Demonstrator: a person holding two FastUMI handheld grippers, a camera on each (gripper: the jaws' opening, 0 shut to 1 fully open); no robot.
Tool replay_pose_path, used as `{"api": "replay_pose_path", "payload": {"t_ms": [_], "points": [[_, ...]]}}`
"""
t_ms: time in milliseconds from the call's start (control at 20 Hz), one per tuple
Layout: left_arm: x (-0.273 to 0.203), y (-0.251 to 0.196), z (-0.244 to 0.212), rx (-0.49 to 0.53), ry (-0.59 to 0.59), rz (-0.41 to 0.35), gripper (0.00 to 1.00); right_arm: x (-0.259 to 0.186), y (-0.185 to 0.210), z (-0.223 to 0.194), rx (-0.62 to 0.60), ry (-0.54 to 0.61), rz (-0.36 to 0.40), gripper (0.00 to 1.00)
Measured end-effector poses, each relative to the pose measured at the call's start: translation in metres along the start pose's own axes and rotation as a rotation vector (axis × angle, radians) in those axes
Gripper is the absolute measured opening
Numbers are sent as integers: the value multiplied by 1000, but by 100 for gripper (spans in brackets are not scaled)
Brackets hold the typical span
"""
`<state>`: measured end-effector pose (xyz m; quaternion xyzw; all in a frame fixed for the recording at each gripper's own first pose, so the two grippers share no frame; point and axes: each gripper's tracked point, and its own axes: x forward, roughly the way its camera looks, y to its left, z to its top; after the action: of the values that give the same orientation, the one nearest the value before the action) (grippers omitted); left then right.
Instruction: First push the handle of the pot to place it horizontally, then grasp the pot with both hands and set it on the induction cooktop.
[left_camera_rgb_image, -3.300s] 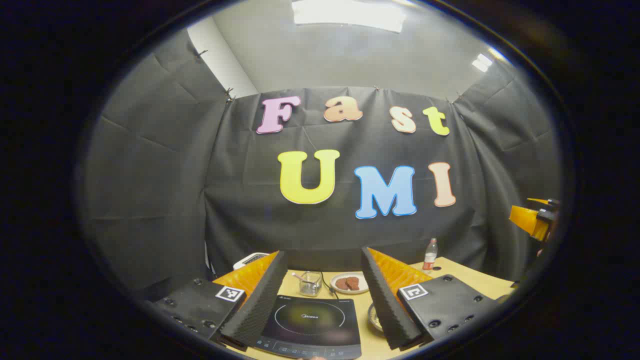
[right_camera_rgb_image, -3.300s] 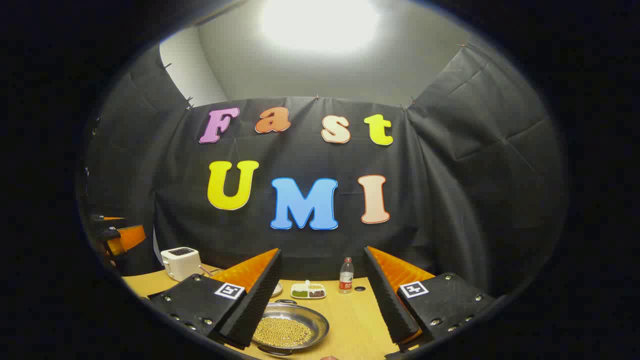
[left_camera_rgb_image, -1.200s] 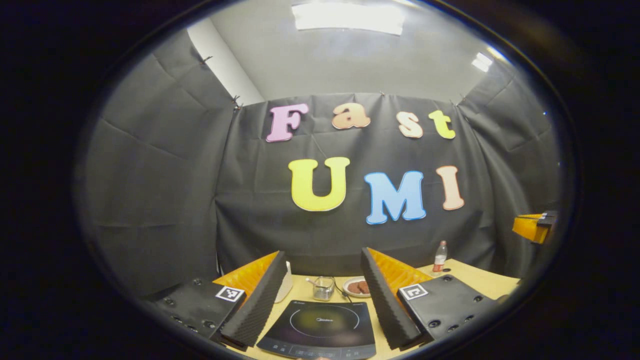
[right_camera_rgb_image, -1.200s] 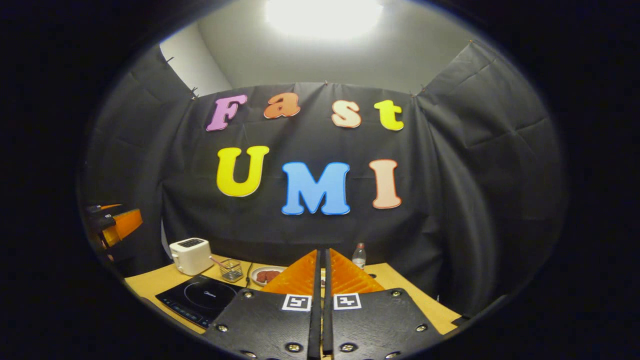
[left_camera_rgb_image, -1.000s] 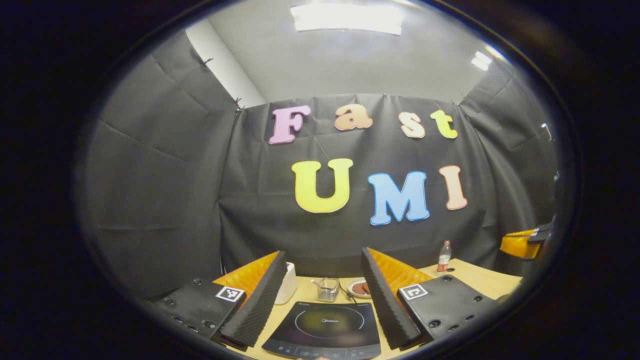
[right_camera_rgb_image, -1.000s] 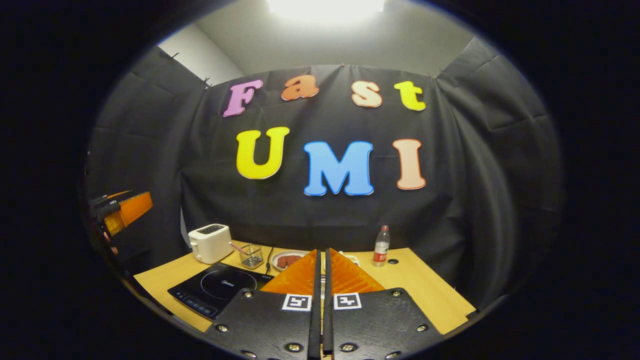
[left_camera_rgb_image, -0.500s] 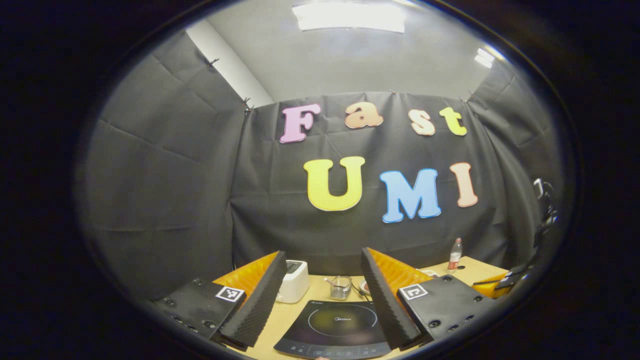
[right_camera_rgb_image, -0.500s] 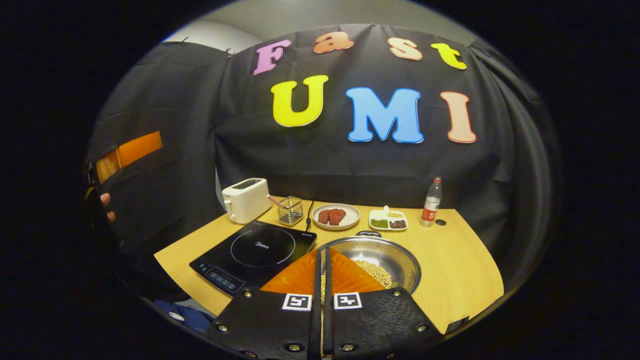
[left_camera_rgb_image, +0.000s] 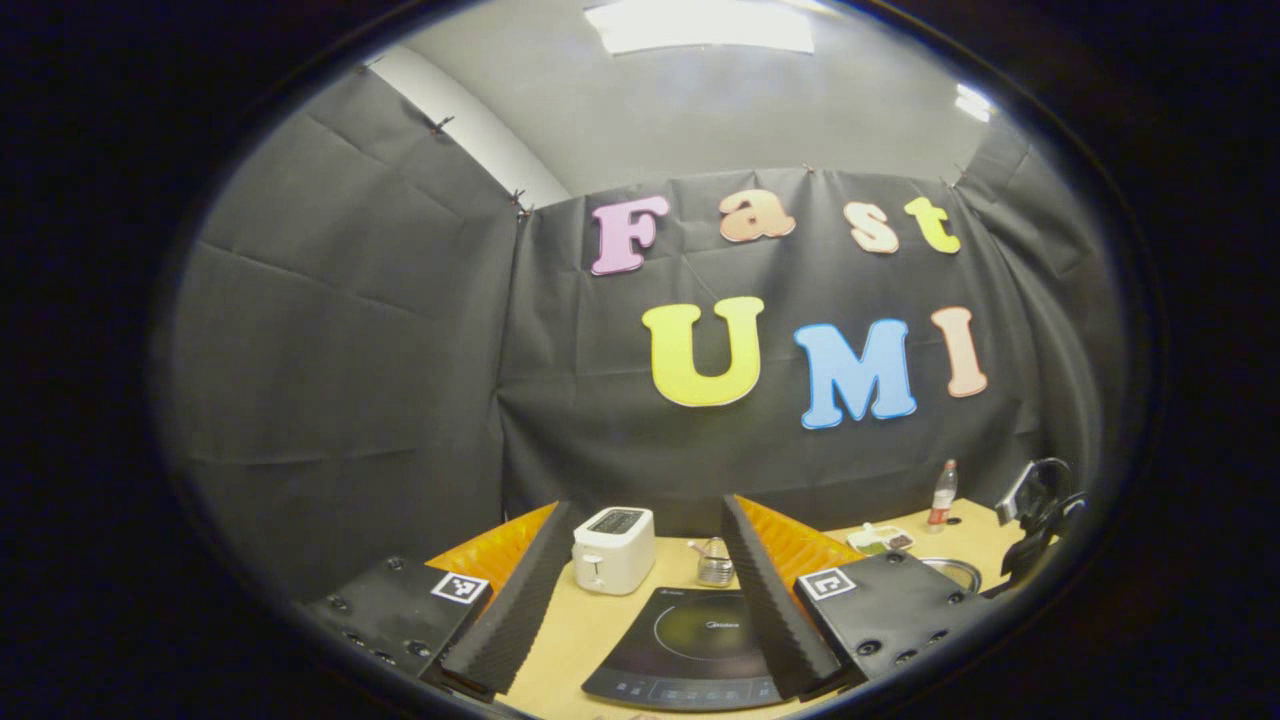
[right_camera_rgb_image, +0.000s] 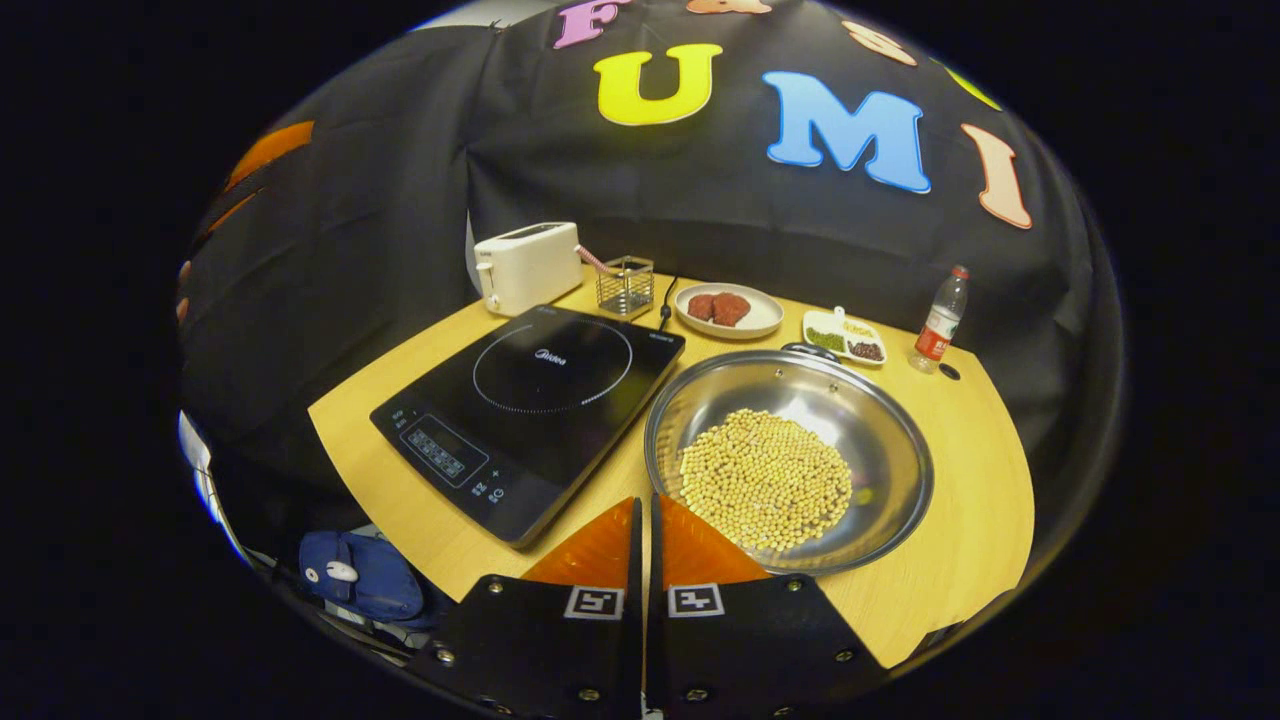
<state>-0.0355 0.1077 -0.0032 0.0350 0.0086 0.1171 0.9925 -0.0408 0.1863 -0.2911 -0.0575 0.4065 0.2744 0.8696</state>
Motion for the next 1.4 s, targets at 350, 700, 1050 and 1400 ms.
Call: {"api": "replay_pose_path", "payload": {"t_ms": [350, 700, 1050, 1400], "points": [[-6, 11, -9, 4, 27, 39, 94, 20, -14, -41, 51, 149, -14, 2], [-6, 3, -20, -2, 54, 25, 97, 14, -26, -53, 106, 170, -43, 1], [-1, -21, -21, -6, 55, -19, 99, -5, -77, -67, 179, 190, -124, 1], [-1, -42, -16, -6, 40, -40, 99, -19, -138, -80, 220, 215, -226, 1]]}}
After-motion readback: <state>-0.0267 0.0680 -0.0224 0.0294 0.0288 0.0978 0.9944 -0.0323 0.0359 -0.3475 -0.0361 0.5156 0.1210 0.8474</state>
